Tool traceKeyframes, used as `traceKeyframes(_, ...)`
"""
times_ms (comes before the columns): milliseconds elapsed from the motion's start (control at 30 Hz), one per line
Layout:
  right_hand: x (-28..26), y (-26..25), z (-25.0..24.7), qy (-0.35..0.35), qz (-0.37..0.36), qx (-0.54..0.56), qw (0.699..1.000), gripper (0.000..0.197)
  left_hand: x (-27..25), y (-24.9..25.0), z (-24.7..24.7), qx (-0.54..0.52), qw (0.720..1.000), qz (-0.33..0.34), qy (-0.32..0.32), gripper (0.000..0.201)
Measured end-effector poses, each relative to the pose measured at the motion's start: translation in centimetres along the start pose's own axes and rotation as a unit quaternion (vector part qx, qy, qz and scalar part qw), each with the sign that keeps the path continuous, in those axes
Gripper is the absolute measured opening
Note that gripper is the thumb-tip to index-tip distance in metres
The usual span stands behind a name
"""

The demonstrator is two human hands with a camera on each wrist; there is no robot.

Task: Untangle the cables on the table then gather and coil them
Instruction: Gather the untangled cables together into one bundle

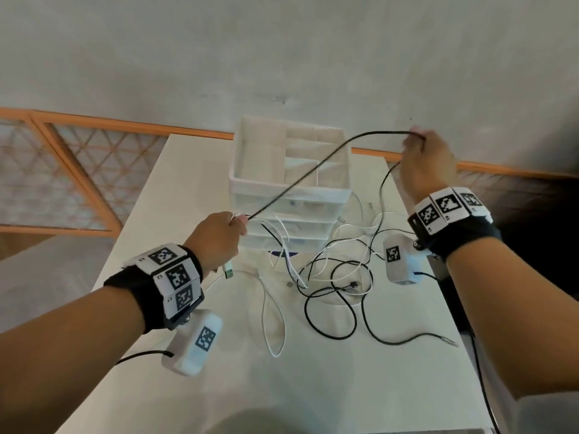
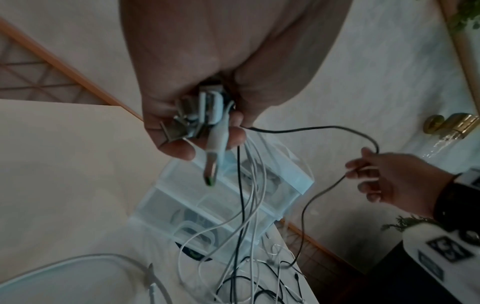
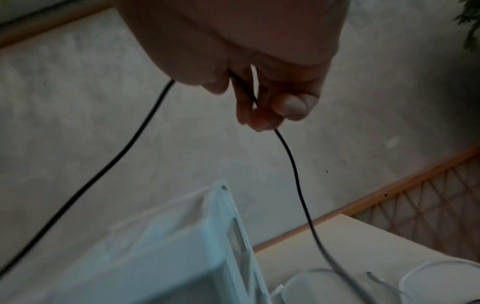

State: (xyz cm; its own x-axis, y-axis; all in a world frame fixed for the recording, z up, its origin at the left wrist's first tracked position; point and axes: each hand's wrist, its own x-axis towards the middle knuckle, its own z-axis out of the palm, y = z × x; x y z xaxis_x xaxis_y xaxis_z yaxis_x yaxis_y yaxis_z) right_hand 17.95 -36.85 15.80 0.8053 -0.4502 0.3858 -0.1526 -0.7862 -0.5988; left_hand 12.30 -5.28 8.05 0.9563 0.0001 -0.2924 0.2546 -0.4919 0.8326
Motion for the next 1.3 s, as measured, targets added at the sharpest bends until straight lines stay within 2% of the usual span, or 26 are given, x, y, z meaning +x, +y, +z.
traceKeyframes(67,-0.7,0.3,0.5,-0.068,0.016,-0.091,0.993,0.053,0.0,0.1,-0.4,0.035,0.999,-0.006,-0.011,0.040)
traceKeyframes(133,-1.0,0.1,0.2,-0.084,0.023,-0.136,0.987,0.060,0.0,0.1,-0.8,0.070,0.997,-0.011,-0.024,0.041)
traceKeyframes(233,-0.4,-1.2,-0.7,-0.023,0.024,-0.150,0.988,0.058,-0.1,0.0,-0.9,0.068,0.996,-0.017,-0.055,0.035)
traceKeyframes(367,0.9,-2.1,-0.5,0.076,-0.034,-0.089,0.993,0.047,-0.3,0.3,-0.6,0.075,0.992,-0.022,-0.095,0.023)
traceKeyframes(467,1.3,-1.7,0.3,0.103,-0.090,0.000,0.991,0.035,-0.2,0.7,-0.8,0.083,0.990,-0.038,-0.111,0.020)
traceKeyframes(533,1.2,-0.8,0.8,0.089,-0.111,0.021,0.990,0.028,-0.3,1.0,-0.9,0.086,0.990,-0.029,-0.113,0.020)
traceKeyframes(567,1.0,-0.3,0.9,0.054,-0.107,0.010,0.993,0.032,-0.3,1.1,-0.9,0.069,0.991,-0.025,-0.109,0.018)
traceKeyframes(633,-0.1,1.0,0.9,-0.088,-0.040,-0.043,0.994,0.057,-0.4,1.3,-0.9,0.013,0.994,-0.029,-0.100,0.015)
traceKeyframes(700,-1.8,2.1,0.8,-0.221,0.052,-0.094,0.969,0.073,-0.5,1.7,-0.9,-0.004,0.995,-0.033,-0.096,0.010)
traceKeyframes(733,-2.7,2.4,0.8,-0.248,0.067,-0.109,0.960,0.074,-0.6,2.0,-0.9,0.004,0.994,-0.034,-0.100,0.009)
traceKeyframes(767,-3.6,2.3,0.8,-0.254,0.053,-0.104,0.960,0.071,-0.7,2.4,-0.9,0.015,0.994,-0.036,-0.103,0.009)
traceKeyframes(833,-5.9,0.9,0.8,-0.269,-0.005,-0.018,0.963,0.064,-1.0,3.5,-0.8,0.044,0.992,-0.038,-0.113,0.008)
traceKeyframes(867,-7.2,-0.4,0.8,-0.305,-0.034,0.035,0.951,0.062,-1.2,4.1,-0.7,0.057,0.991,-0.024,-0.120,0.011)
traceKeyframes(933,-10.6,-3.3,1.3,-0.396,-0.091,0.089,0.910,0.058,-1.8,5.3,-0.2,0.091,0.985,0.039,-0.141,0.026)
traceKeyframes(1000,-13.3,-4.5,3.1,-0.422,-0.152,0.052,0.892,0.032,-2.8,6.5,0.0,0.128,0.974,0.122,-0.142,0.041)
traceKeyframes(1033,-13.9,-4.1,4.1,-0.431,-0.157,0.020,0.888,0.021,-3.3,6.9,-0.2,0.137,0.970,0.153,-0.132,0.048)
traceKeyframes(1067,-13.8,-2.9,5.1,-0.454,-0.133,-0.022,0.881,0.020,-3.8,7.2,-0.7,0.132,0.968,0.175,-0.121,0.051)
traceKeyframes(1133,-12.3,-0.2,5.5,-0.491,-0.036,-0.077,0.867,0.024,-4.4,6.9,-2.5,0.113,0.967,0.199,-0.116,0.048)
traceKeyframes(1167,-11.3,1.0,5.2,-0.467,0.013,-0.074,0.881,0.022,-4.5,6.4,-3.5,0.128,0.964,0.197,-0.126,0.044)
traceKeyframes(1200,-10.3,1.8,4.6,-0.404,0.047,-0.058,0.912,0.017,-4.4,5.7,-4.3,0.169,0.958,0.185,-0.141,0.040)
traceKeyframes(1233,-9.4,2.5,4.3,-0.303,0.060,-0.039,0.950,0.013,-4.3,4.9,-4.8,0.227,0.946,0.169,-0.159,0.036)
traceKeyframes(1267,-9.0,2.8,4.1,-0.206,0.044,-0.027,0.977,0.011,-4.0,3.8,-4.9,0.282,0.932,0.153,-0.170,0.034)
traceKeyframes(1300,-9.0,2.9,4.4,-0.158,0.015,-0.011,0.987,0.016,-3.7,2.5,-4.7,0.323,0.921,0.137,-0.167,0.033)
